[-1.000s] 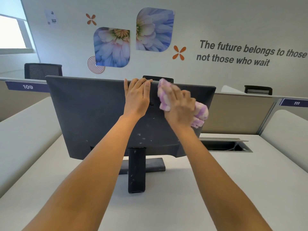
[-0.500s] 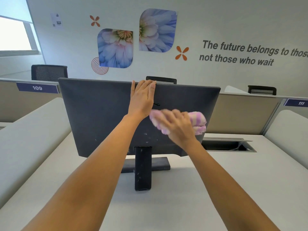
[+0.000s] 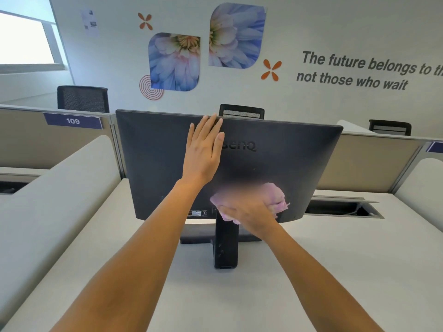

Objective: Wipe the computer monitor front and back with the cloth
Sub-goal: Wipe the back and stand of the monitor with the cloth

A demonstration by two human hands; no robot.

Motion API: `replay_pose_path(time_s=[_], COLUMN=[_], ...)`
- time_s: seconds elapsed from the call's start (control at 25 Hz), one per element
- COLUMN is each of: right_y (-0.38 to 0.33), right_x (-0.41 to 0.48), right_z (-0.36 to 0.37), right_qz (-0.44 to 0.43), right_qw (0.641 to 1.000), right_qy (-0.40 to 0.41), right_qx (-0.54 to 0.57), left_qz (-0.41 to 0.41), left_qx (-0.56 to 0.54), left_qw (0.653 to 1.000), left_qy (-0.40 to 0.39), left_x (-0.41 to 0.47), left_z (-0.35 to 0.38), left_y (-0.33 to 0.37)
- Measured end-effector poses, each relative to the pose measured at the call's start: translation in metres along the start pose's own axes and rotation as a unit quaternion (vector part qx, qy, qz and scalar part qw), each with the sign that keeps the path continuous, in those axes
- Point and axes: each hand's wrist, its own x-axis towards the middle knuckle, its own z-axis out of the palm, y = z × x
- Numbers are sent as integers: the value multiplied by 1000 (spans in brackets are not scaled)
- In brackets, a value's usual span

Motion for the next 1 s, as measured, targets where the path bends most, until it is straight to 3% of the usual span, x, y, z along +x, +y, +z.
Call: replay_pose_path(time_s=[0.12, 0.2, 0.28, 0.36, 0.56, 0.72, 0.84, 1.0], right_y=[15, 34, 53, 55, -7, -59, -48, 3], right_x=[19, 48, 79, 101, 91, 54, 73, 125], right_z=[-11, -28, -45, -55, -28, -16, -34, -73], right_qz=[35, 142, 278, 344, 272, 106, 189, 383], right_qw=[999, 986, 951, 928, 955, 994, 982, 920], right_qy=[29, 87, 133, 142, 116, -11, 14, 88], right_qx=[10, -2, -1, 23, -17, 14, 3, 1], left_qz=[-6, -35, -67, -88, -167, -272, -330, -379], left_qx=[1, -3, -2, 2, 2, -58, -122, -228], left_qw=[1000, 998, 995, 993, 979, 952, 929, 892], left_qy=[30, 52, 70, 81, 118, 128, 116, 94], left_x=[-17, -27, -38, -48, -64, -76, -84, -93], left_z=[-9, -14, -16, -18, -30, -37, -43, -53], left_y=[-21, -36, -47, -57, -84, -101, -115, -131])
